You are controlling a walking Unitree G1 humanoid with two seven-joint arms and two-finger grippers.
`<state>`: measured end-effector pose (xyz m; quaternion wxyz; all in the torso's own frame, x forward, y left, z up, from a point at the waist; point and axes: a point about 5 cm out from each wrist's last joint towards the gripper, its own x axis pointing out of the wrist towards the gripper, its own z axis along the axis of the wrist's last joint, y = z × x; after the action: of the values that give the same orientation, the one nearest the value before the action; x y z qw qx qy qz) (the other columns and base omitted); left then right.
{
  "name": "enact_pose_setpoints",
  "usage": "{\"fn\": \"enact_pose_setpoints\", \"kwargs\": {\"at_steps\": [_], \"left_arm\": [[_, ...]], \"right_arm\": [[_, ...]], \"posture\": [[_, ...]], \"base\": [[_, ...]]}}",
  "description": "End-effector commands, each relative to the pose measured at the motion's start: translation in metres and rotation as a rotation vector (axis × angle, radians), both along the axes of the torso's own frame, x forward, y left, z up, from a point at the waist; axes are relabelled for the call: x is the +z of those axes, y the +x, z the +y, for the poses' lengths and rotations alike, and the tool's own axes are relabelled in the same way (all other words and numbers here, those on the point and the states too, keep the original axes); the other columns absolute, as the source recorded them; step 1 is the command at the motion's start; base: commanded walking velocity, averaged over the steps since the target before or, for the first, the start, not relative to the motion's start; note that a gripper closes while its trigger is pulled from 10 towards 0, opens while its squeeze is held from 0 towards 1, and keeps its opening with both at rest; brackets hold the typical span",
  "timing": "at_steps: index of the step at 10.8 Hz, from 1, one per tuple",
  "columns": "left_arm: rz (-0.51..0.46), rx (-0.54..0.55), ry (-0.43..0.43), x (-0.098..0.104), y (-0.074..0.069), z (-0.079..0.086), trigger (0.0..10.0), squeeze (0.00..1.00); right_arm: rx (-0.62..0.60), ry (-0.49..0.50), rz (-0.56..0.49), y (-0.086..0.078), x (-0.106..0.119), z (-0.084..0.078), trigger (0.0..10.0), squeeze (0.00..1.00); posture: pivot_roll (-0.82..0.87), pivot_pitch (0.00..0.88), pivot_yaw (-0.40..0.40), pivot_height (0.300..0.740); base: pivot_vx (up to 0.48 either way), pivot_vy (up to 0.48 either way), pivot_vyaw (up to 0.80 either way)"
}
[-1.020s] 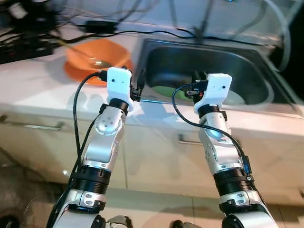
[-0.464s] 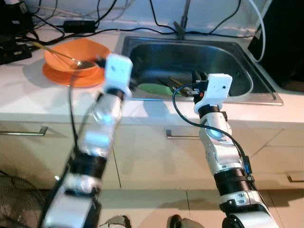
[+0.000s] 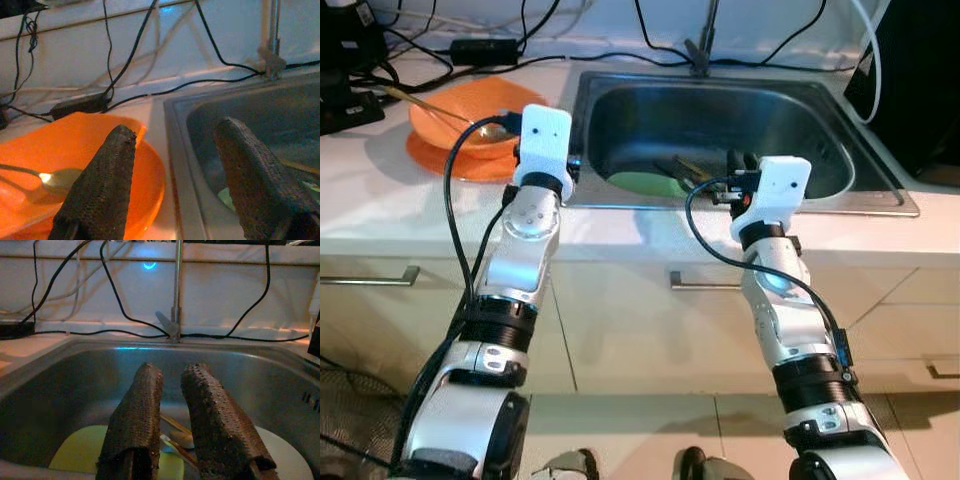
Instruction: Kitchen organization
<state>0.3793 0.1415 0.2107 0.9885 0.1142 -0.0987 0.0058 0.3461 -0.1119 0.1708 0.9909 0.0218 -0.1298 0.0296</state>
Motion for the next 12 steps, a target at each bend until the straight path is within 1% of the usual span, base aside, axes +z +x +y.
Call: {"fn": "enact_pose_setpoints", "kwargs": {"at_steps": [1,3,5,12], "left_arm": [[-0.023,-0.029,-0.006,0.005,0.0,-0.006,10.0,0.0],[-0.068,-0.082,-0.038,0.008,-0.006,-0.017,10.0,0.0],[-0.091,-0.089,-0.038,0.011,-0.007,-0.022,10.0,0.0],[-0.115,-0.087,-0.047,0.015,-0.009,-0.021,10.0,0.0]], "right_arm": [[-0.005,0.012,0.012,-0.001,-0.001,-0.002,10.0,0.0],[-0.005,0.007,0.016,0.0,-0.001,-0.002,10.0,0.0],[0.006,-0.009,0.01,0.001,0.0,-0.002,10.0,0.0],[0.03,-0.003,0.013,0.001,0.0,0.001,10.0,0.0]], "posture": [[0.09,0.102,-0.029,0.74],[0.08,0.101,-0.027,0.74],[0.08,0.101,-0.029,0.74],[0.09,0.1,-0.031,0.74]], "base": [[0.0,0.0,0.0],[0.0,0.0,0.0],[0.0,0.0,0.0],[0.0,0.0,0.0]]}}
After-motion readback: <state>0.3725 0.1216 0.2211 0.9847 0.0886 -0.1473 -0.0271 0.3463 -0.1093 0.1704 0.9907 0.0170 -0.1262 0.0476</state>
